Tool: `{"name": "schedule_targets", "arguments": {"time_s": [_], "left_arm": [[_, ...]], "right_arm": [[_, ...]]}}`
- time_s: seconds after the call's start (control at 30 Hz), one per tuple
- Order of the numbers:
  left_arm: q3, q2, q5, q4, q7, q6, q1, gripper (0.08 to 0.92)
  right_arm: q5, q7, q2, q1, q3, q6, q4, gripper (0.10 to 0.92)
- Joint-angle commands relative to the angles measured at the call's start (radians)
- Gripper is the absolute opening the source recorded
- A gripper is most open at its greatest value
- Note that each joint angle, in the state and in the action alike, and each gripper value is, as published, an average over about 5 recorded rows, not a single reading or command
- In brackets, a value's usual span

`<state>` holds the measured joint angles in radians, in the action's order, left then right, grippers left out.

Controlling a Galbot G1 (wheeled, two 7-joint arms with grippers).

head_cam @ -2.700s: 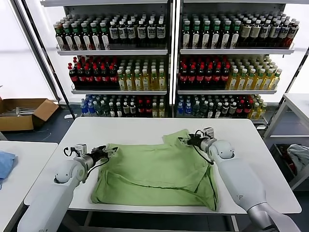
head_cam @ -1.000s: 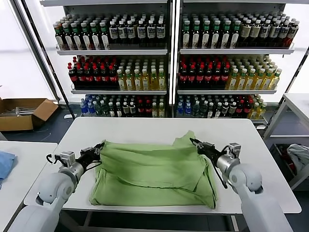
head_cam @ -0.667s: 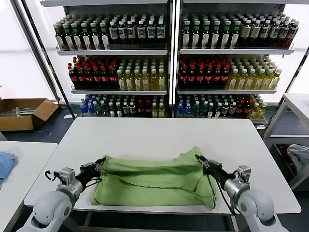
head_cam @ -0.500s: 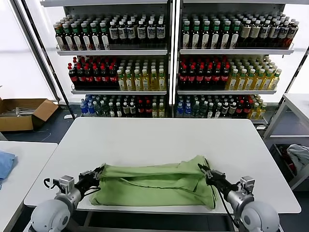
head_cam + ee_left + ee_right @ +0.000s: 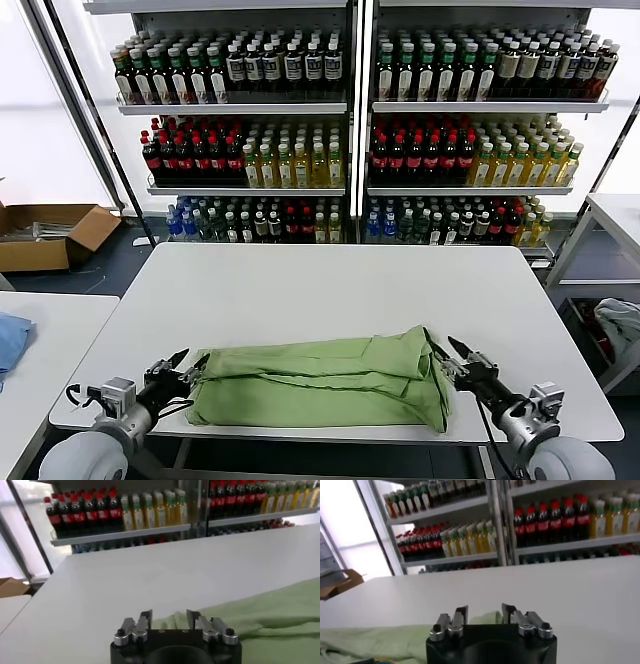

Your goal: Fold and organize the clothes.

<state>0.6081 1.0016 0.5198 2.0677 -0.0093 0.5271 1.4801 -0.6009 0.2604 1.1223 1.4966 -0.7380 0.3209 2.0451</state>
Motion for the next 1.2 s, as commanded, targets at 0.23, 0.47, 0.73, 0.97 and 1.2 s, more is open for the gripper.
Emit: {"name": "schedule_targets", "arguments": {"time_s": [0.23, 0.47, 0.73, 0.97, 1.2], "left_arm": [[-0.070, 0.141, -0.036, 0.001, -0.203, -0.046, 0.056, 0.749], [-0.108, 0.166, -0.041, -0.083, -0.228, -0.027, 0.013, 0.822], [-0.130, 0.179, -0.044, -0.091, -0.228, -0.018, 0.010, 0.773], [-0.148, 0.172, -0.044, -0.101, -0.218, -0.024, 0.009, 0.578], [-0.154, 0.161, -0.057, -0.114, -0.217, -0.067, 0.003, 0.379]], "right_arm": [[0.000, 0.053, 0.022, 0.135, -0.156, -0.137, 0.012, 0.801], [-0.043, 0.041, 0.020, 0.132, -0.165, -0.129, 0.010, 0.822], [-0.088, 0.024, 0.018, 0.117, -0.164, -0.117, 0.009, 0.823], [-0.096, 0.014, 0.017, 0.114, -0.157, -0.115, 0.013, 0.823], [-0.097, 0.010, 0.021, 0.106, -0.149, -0.114, 0.021, 0.823]]}}
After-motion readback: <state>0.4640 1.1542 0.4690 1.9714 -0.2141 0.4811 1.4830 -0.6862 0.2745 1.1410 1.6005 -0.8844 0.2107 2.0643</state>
